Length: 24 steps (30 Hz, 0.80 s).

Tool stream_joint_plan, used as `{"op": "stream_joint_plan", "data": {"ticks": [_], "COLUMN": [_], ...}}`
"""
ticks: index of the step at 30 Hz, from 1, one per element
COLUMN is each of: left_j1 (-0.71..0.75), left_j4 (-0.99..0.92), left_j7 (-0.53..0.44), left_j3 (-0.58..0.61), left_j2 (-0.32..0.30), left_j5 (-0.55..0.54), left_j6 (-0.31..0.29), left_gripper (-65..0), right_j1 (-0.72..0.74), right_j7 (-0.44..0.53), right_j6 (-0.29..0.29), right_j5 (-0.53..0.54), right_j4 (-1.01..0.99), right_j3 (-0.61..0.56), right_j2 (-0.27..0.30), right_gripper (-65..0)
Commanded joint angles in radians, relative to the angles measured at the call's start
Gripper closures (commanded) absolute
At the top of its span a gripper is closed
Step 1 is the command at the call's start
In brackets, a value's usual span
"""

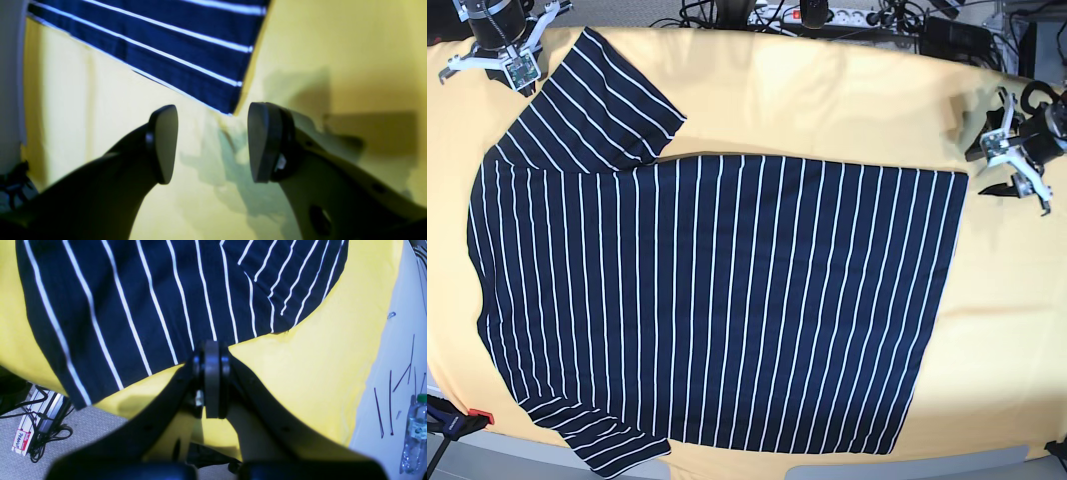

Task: Fold the T-shirt properly
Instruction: 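Move both grippers down to the shirt's shoulder and sleeve corners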

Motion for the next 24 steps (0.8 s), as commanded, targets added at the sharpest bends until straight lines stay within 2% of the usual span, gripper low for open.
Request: {"op": "stream_joint_plan", "data": {"ticks": [1,4,8,12,16,17,18,21,22,24], "left_j1": [-0.041,-0.144,-0.276,-0.399,-0.496,-0.512,-0.526,-0.550,-0.555,-0.555], "left_j4": [0.000,-0.026,-0.071,-0.122,-0.142,-0.142,-0.141,-0.140,-0.138,-0.132], "left_j7": [-0.021,-0.042,-0.042,-0.042,-0.041,-0.041,-0.041,-0.040,-0.038,-0.021], "left_j3": [0.029,0.160,0.326,0.468,0.552,0.559,0.563,0.563,0.563,0.563], "left_j2": [-0.027,-0.027,-0.022,-0.021,-0.007,-0.001,0.005,0.019,0.020,0.019], "left_j5": [0.005,0.075,0.158,0.191,0.191,0.191,0.190,0.177,0.167,0.164], "left_j6": [0.014,0.019,0.086,0.104,0.126,0.125,0.122,0.118,0.122,0.138], "left_gripper": [-34.3,-34.3,-34.3,-34.3,-34.2,-33.4,-29.6,-4.6,0.0,0.0], "right_j1": [-0.011,-0.011,-0.011,-0.012,-0.012,-0.011,-0.011,-0.012,-0.015,-0.017], "right_j7": [0.019,0.019,0.019,0.019,0.019,0.020,0.020,0.019,0.019,0.023], "right_j6": [-0.007,-0.007,-0.005,0.070,0.130,0.143,0.157,0.206,0.224,0.261], "right_j5": [-0.004,-0.004,-0.004,-0.004,-0.004,-0.004,-0.004,-0.004,-0.003,0.024], "right_j4": [0.014,0.014,0.014,0.014,0.014,0.014,0.014,0.014,0.014,0.014], "right_j3": [0.007,0.007,0.007,0.007,0.007,0.007,0.007,0.007,0.007,0.007], "right_j2": [0.008,0.008,0.006,0.005,0.005,0.005,0.005,0.005,0.005,0.005], "right_gripper": [0.0,0.0,0.0,0.0,0.0,0.0,-1.1,-23.6,-30.8,-39.5]}}
